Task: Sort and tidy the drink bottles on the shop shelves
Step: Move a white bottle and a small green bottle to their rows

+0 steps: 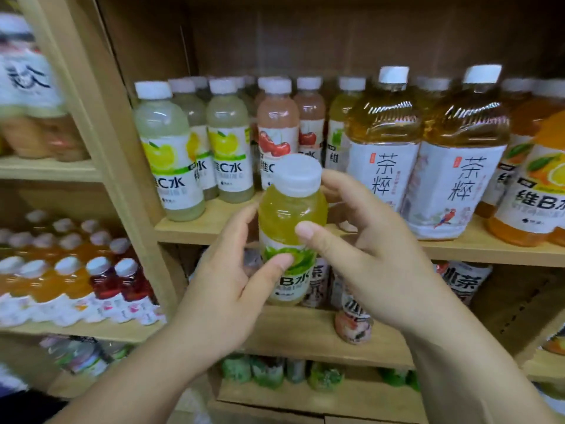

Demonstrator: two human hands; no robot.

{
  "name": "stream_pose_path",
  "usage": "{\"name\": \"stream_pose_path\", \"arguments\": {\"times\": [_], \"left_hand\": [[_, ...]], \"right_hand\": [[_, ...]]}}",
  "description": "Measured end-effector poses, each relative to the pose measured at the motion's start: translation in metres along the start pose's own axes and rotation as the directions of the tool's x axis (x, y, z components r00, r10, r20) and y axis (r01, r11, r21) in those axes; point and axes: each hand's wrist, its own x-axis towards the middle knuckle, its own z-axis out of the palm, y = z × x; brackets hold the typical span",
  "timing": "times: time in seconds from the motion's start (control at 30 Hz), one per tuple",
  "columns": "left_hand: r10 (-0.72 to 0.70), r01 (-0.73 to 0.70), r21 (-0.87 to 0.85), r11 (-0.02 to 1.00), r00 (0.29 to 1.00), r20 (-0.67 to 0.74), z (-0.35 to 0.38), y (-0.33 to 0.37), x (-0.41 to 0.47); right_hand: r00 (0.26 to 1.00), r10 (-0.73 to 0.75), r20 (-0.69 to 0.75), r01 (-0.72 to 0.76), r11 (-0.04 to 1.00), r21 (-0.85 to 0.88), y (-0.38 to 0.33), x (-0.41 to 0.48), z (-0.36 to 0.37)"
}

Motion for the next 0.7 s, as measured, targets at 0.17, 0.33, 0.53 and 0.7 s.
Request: {"name": "stream_pose_path", "arguments": {"times": [0.17, 0.33, 0.53, 0.7], "left_hand": [[0.094, -0.091, 0.063, 0.994, 0.994, -0.057, -0.044, -0.004, 0.032], [0.078, -0.079, -0.006, 0.997, 0.997, -0.022, -0.065, -0.035, 0.065], [0.015, -0.014, 0.017, 1.0, 0.997, -0.079, -0.065, -0.069, 0.078], [0.014, 0.014, 0.162, 0.987, 0.985, -0.171, -0.061, -0.09, 0.057]], "right_hand": [[0.992, -0.12, -0.046, 0.121, 0.992, 0.021, -0.025, 0.037, 0.025], [0.99, -0.087, -0.11, 0.086, 0.996, -0.016, -0.004, 0.07, 0.05], [0.994, 0.003, -0.108, -0.006, 1.0, -0.03, 0.026, 0.082, 0.075], [0.993, 0.081, -0.086, -0.084, 0.996, -0.034, 0.05, 0.073, 0.094]]}}
